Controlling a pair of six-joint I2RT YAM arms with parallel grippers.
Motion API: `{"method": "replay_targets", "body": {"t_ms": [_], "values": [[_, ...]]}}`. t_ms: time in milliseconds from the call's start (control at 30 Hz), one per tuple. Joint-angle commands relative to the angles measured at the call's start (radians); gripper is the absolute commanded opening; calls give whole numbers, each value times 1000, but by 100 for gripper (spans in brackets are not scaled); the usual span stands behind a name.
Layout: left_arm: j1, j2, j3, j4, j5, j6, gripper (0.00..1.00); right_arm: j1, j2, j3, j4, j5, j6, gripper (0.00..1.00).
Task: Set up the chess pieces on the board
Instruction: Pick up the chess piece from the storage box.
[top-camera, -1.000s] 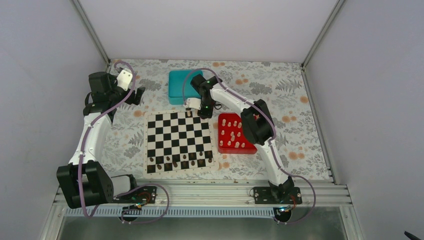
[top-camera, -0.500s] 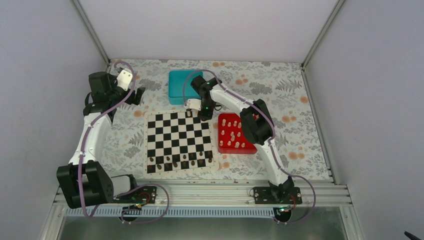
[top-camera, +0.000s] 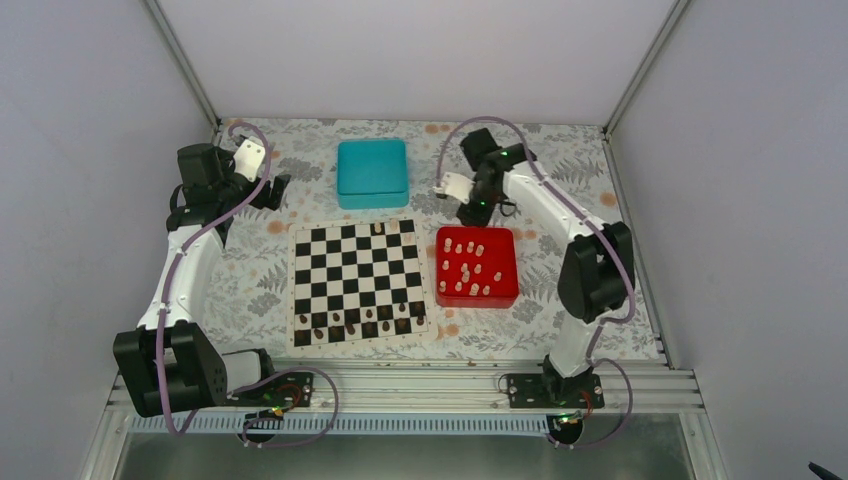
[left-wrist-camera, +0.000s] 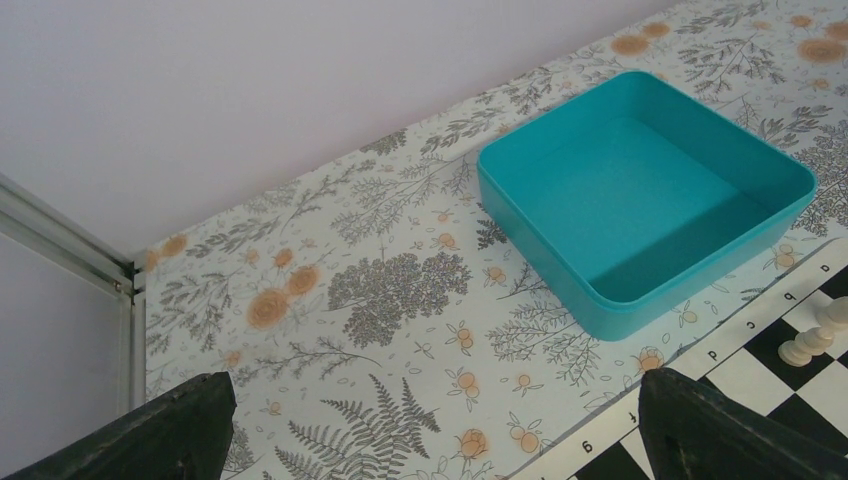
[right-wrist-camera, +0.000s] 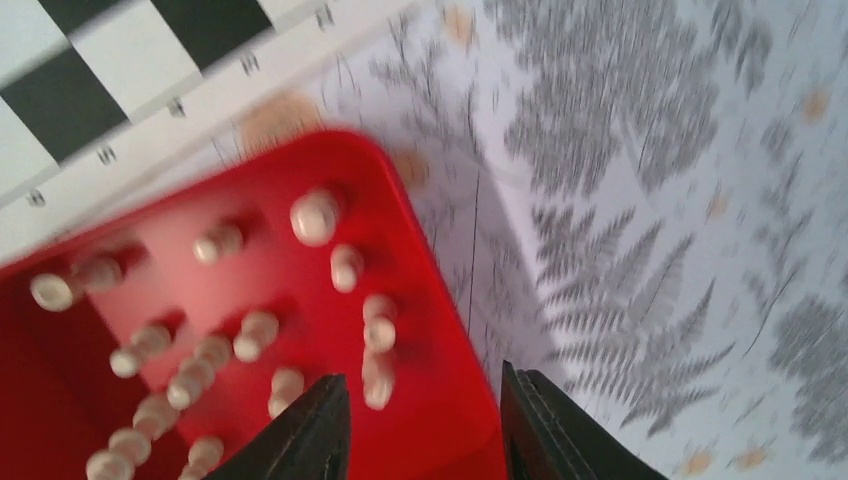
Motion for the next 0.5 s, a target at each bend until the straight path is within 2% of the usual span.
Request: {"method": "replay_targets", "body": {"t_ms": [0, 200, 467], "values": [[4, 5, 0, 2, 6, 12, 100, -43, -52, -133, 20, -6, 22, 40], [4, 7, 3, 0, 7, 9, 100, -56, -85, -245, 77, -22, 38, 40], [4, 5, 0, 2, 6, 8, 100, -54, -56, -283, 148, -67, 23, 40]]}}
